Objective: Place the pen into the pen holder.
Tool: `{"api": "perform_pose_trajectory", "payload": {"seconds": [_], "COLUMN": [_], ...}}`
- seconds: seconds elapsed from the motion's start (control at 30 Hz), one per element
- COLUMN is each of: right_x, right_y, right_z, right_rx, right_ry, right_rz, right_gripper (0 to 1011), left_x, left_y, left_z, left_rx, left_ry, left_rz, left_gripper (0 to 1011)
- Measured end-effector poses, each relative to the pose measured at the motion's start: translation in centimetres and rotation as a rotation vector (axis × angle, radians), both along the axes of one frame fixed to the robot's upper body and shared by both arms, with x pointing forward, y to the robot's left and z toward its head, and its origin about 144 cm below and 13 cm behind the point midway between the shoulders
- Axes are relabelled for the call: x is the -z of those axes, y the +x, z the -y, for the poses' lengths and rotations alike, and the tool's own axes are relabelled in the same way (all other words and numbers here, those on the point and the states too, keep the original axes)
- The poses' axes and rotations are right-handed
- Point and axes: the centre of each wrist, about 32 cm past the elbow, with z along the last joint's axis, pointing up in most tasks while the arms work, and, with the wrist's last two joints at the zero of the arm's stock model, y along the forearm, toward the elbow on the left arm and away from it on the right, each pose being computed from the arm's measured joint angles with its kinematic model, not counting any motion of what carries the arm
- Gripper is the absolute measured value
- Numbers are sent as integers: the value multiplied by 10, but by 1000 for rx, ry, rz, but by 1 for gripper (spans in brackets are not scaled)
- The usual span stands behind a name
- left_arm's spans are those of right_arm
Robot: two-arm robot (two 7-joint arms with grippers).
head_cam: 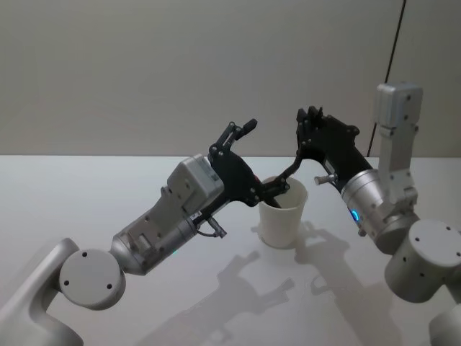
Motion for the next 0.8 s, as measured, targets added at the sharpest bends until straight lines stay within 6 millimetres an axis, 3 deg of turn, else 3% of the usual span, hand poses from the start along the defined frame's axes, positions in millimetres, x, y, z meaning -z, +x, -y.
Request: {"api": "perform_pose_trajectory", "payload": {"seconds": [0.37, 0.8], "right_x": [8, 13], "right_y": [4, 7], "right_z": [-1, 0], "right_rx": [5, 10], "right_ry": [-30, -39], "right_rz": [-17, -34], "right_gripper": [145, 550], "left_x": [0, 0], "left_y": [0, 0], "left_z": [0, 0], "left_rx": [0, 0], "left_ry": [0, 0], "left_rz": [0, 0], "left_gripper": [1004, 1004]}}
